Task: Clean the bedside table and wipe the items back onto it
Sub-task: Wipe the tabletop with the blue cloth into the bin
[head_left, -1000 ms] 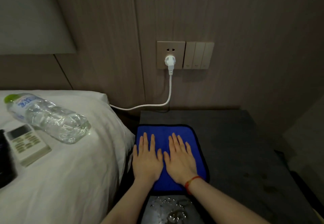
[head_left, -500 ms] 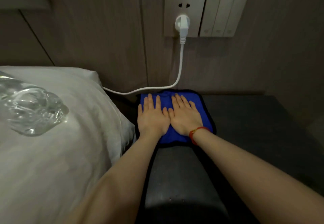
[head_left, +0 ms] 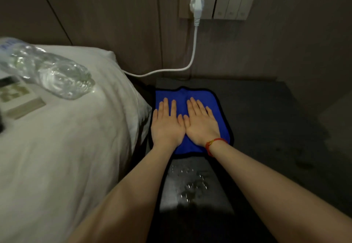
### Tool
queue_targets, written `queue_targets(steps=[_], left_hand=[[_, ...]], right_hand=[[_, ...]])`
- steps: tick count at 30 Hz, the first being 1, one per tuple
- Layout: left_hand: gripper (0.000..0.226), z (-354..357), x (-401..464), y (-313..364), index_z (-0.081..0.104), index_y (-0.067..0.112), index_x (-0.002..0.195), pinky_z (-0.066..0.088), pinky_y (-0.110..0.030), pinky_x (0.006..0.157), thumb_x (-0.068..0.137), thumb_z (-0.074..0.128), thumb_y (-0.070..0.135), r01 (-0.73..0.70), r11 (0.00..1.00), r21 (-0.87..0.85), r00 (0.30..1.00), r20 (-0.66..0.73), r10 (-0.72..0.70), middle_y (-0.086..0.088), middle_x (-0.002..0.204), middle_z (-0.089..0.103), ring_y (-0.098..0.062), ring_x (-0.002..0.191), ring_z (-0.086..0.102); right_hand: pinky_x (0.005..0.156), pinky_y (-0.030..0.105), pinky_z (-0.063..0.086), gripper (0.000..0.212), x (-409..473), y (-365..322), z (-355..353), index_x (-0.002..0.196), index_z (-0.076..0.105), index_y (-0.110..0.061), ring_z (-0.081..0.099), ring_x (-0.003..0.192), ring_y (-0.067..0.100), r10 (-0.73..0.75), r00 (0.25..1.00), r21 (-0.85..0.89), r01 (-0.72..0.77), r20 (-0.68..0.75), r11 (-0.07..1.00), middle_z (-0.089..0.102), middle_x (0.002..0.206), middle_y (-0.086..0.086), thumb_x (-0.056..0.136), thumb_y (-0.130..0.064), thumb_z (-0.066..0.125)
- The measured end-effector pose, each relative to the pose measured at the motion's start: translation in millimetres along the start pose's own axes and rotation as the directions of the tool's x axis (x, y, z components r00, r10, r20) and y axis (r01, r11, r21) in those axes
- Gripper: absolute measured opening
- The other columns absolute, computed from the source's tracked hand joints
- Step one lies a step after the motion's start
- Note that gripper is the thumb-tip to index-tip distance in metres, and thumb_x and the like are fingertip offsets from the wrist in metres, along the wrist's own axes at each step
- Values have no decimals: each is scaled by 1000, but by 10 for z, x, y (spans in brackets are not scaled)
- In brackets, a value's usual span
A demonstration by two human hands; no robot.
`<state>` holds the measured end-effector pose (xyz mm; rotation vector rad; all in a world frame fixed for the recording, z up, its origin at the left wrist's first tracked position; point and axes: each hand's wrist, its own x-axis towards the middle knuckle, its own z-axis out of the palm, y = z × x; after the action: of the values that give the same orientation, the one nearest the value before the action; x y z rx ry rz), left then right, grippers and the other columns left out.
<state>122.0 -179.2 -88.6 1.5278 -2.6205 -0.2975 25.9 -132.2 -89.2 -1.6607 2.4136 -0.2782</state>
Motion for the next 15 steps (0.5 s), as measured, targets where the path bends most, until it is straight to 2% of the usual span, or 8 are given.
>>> queue_targets(steps=[8, 15], left_hand=[[57, 19, -1169, 29, -4, 16, 151, -1, -34, 119, 100, 15, 34, 9, 1000, 6, 1000, -3, -9, -8, 160, -6, -19, 148, -2], [57, 47, -1803, 41, -5, 19, 151, -2, -33, 119, 100, 16, 34, 41, 999, -30, 999, -10, -41, -5, 160, -8, -18, 148, -5]], right_hand=[[116, 31, -5, 56, -1168, -161, 98, 148, -2, -15, -3, 145, 13, 7, 1000, -11, -7, 14, 1000, -3, 158, -1, 99, -35, 17], [115, 31, -8, 57, -1783, -243, 171, 148, -5, -16, -7, 145, 12, 19, 999, -18, -19, 29, 1000, -7, 158, -2, 99, -36, 15]])
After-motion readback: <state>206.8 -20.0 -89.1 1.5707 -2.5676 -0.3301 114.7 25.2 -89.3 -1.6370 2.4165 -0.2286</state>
